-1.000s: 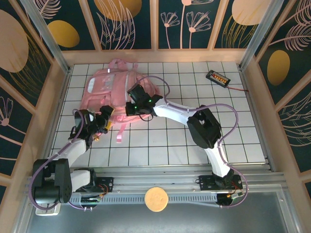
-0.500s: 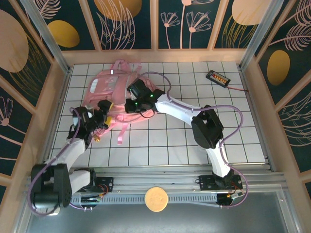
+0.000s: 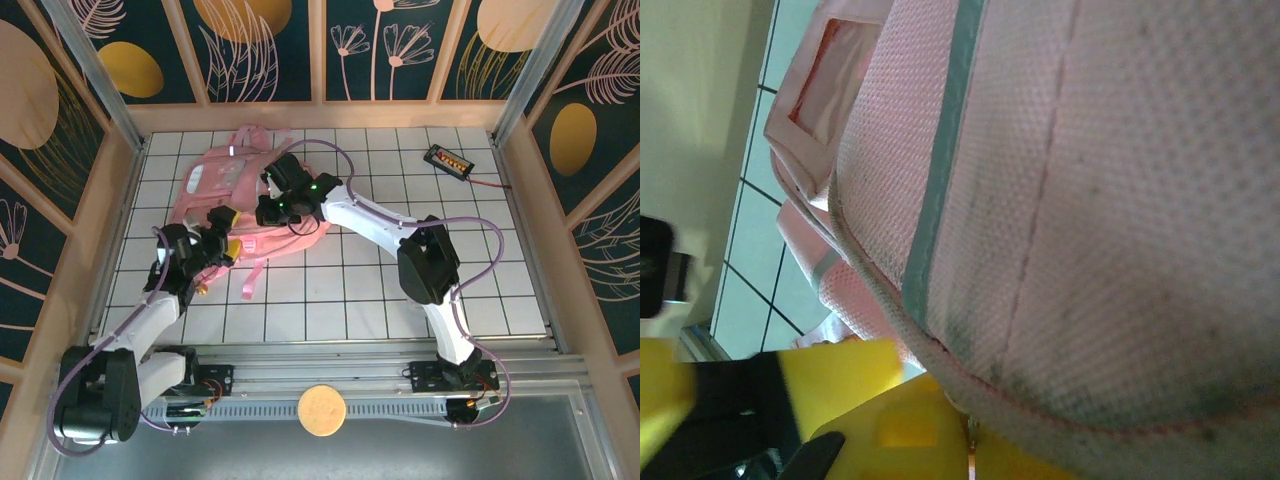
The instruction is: Pack the student bag
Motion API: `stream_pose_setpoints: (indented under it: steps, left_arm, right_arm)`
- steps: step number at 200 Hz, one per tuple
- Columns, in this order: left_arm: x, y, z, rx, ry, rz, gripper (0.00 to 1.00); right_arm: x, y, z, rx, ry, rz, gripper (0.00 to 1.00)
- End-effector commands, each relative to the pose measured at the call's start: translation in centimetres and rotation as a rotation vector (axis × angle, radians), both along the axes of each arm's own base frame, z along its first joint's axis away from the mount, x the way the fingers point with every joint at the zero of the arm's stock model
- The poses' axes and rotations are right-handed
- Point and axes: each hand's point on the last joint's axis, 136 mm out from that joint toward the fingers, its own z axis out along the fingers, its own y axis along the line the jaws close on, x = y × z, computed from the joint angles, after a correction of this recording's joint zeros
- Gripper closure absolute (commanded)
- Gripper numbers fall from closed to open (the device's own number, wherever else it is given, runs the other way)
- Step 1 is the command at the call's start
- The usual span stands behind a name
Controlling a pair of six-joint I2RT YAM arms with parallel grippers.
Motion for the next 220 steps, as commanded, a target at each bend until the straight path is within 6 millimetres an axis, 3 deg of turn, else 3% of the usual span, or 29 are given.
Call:
stream_pose_setpoints:
  steps: [1,9,42,66,83,111,161,183,220]
  left_arm:
    - [1.0,-0.4,0.1,-0.052,-0.023,0.037,0.15]
    - [1.3,-0.5,-0.2,-0.058,-0.021,0.040,0.23]
    - [2.3,-0.7,-0.9,-0.056,-0.013,0.054,0.39]
    - [3.0,-0.7,-1.2,-0.037,-0.023,0.060,0.66]
    - [3.3,-0.3,-1.5,0.016,-0.025,0.064,1.00]
    - [3.5,0.4,-2.4,0.063,0.001,0.098,1.00]
    - [3.8,4.5,-3.7,0.125,0.032,0.205,1.00]
    - [3.7,5.9,-3.3,0.172,0.031,0.197,1.00]
    - [3.2,7.0,-3.2,0.241,0.041,0.159,1.00]
  right_arm:
    - [-0.2,1.3,4.8,0.109,-0.037,0.033,1.00]
    - [-0.2,1.3,4.8,0.110,-0.038,0.033,1.00]
    - [-0.5,1.3,4.8,0.109,-0.027,0.036,1.00]
    - [-0.9,1.4,4.4,0.100,-0.015,0.041,1.00]
    - [-1.2,0.6,3.4,0.055,-0.001,0.036,1.00]
    - [-2.0,-2.5,1.0,-0.103,-0.004,0.024,1.00]
    - [-3.8,-10.7,-2.0,-0.282,0.017,0.002,1.00]
    - [-2.2,-14.0,-2.8,-0.323,-0.004,-0.007,1.00]
    - [2.5,-16.6,-1.3,-0.298,-0.084,0.002,1.00]
